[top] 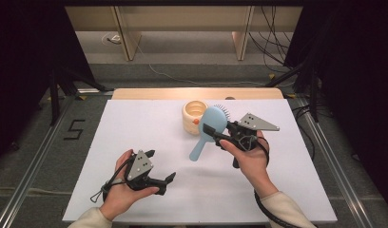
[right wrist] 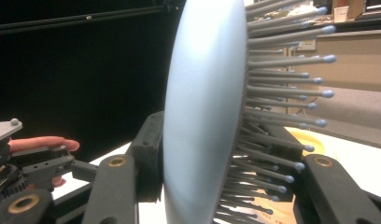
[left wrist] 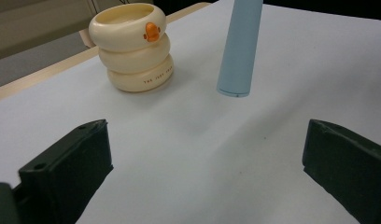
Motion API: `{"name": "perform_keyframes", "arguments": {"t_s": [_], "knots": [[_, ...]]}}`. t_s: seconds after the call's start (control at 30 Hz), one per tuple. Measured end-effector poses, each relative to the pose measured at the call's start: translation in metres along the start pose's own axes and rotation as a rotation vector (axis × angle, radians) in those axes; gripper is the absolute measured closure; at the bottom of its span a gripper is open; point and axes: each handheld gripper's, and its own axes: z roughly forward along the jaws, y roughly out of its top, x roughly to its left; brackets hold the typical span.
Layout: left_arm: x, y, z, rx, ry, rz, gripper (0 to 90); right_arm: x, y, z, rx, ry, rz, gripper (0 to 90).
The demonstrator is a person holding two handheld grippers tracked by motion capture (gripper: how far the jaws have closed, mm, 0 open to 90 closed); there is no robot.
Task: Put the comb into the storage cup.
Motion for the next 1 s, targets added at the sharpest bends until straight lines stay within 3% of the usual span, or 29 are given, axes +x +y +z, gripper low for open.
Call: {"name": "perform_keyframes", "arguments": {"t_s": [1.0], "knots": [[0.005,-0.002,0.000,-0.022,0.009,-0.021,1.4,-0.011,0.011,0.005,-0.010,-0.033,-0.005,50.9]]}}
